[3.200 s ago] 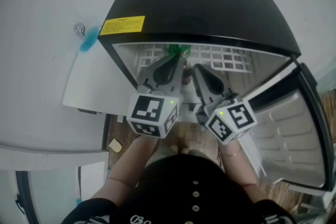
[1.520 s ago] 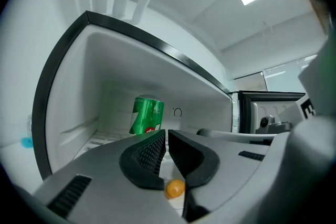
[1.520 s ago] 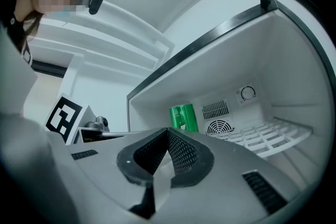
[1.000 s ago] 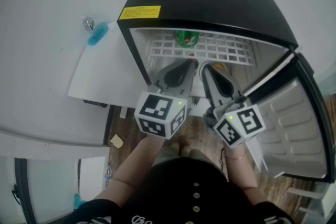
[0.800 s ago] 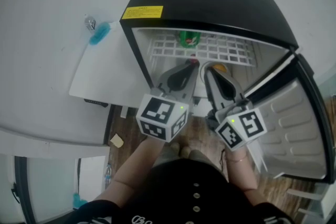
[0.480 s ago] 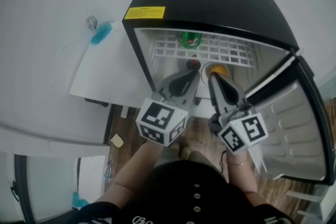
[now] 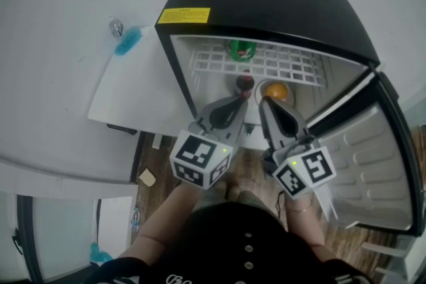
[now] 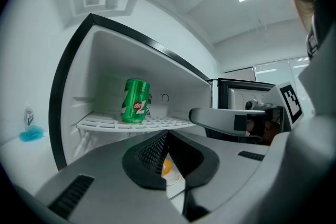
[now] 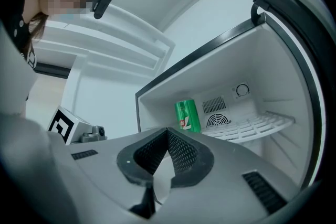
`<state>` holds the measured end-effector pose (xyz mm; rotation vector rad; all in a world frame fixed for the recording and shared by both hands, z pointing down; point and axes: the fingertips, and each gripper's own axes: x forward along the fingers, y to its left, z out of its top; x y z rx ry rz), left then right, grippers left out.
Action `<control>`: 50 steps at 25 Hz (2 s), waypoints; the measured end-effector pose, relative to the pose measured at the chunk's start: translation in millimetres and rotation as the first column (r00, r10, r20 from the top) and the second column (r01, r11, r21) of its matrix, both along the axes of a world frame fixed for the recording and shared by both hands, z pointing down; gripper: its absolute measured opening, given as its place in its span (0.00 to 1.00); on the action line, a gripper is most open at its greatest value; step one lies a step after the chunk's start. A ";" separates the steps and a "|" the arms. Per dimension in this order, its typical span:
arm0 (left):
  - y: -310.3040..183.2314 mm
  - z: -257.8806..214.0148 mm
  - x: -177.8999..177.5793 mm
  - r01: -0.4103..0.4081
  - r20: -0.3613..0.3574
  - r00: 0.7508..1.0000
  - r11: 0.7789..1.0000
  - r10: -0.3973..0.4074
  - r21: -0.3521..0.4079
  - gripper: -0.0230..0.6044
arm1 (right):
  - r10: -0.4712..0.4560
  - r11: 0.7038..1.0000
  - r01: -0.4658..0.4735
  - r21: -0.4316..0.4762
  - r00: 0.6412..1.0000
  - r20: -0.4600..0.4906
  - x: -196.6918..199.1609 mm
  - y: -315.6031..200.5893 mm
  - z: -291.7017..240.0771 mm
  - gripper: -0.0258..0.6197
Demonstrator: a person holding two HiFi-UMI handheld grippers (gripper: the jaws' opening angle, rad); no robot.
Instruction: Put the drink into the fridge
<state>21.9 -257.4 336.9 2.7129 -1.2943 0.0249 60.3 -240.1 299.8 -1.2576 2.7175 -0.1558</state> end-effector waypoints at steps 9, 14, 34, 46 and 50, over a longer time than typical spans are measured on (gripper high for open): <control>3.0 9.4 2.6 -0.014 0.003 1.000 1.000 0.014 -0.018 0.05 | -0.004 1.000 0.004 -0.010 1.000 -0.027 -3.5 -1.1 7.5 0.05; 1.0 11.1 2.9 -0.019 0.002 1.000 1.000 0.019 -0.019 0.05 | 0.009 1.000 -0.010 -0.012 0.999 -0.034 0.2 -2.1 9.6 0.05; -1.1 17.3 5.7 -0.019 -0.015 1.000 0.999 0.018 -0.027 0.05 | 0.017 1.000 -0.018 -0.025 0.998 -0.057 -3.5 -7.0 17.1 0.05; -5.4 22.7 10.6 -0.035 -0.002 0.999 0.998 0.035 -0.043 0.05 | 0.025 0.999 -0.028 -0.042 0.998 -0.064 -1.2 -12.5 23.8 0.05; -6.8 25.0 11.9 -0.044 0.005 0.999 0.998 0.044 -0.050 0.05 | 0.025 0.999 -0.028 -0.041 0.997 -0.067 -0.8 -14.4 24.2 0.05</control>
